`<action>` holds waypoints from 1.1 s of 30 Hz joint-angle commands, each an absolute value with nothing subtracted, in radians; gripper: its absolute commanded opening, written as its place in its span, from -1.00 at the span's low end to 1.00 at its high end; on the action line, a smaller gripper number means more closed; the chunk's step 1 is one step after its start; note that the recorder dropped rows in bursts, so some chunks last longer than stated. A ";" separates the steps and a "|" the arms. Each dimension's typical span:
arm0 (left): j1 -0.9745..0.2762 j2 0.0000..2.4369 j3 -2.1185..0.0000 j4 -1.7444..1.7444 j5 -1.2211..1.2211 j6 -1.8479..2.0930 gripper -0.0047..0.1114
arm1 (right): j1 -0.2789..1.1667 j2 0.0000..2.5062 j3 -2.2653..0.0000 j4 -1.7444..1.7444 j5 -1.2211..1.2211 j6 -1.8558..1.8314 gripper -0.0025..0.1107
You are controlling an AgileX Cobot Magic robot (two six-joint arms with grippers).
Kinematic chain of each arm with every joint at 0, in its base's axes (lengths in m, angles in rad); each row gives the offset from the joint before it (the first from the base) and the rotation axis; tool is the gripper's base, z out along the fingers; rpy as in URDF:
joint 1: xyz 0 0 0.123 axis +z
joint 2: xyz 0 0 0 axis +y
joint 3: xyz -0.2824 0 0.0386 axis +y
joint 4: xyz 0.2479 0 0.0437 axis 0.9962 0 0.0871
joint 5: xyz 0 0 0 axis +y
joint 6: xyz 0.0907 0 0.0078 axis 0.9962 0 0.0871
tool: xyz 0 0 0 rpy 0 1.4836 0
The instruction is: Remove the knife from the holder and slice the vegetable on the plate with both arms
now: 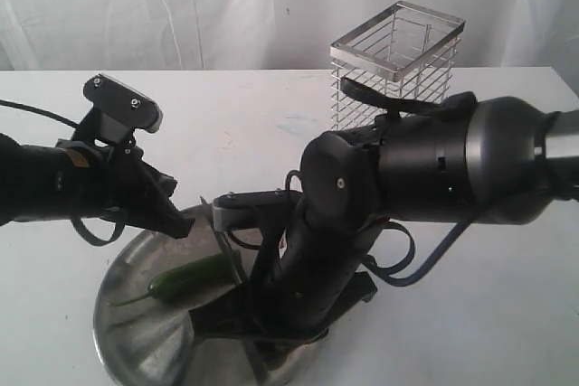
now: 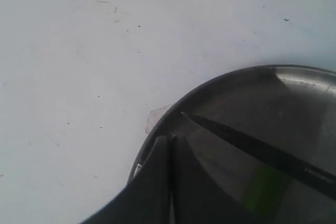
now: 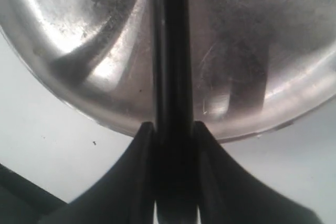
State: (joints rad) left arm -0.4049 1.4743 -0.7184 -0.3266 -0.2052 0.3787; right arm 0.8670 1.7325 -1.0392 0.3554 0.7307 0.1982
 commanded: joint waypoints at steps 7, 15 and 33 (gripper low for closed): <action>-0.307 1.484 -0.712 0.243 -0.292 -0.316 -0.92 | 0.916 1.724 -1.034 0.141 0.791 0.371 -0.96; -0.291 1.521 -0.712 0.550 -0.348 -0.475 -0.92 | 0.939 1.728 -1.034 0.135 0.757 0.371 -0.96; -0.291 1.708 -0.712 0.871 -0.668 -0.710 -0.92 | 0.939 1.747 -1.034 0.104 0.783 0.420 -0.96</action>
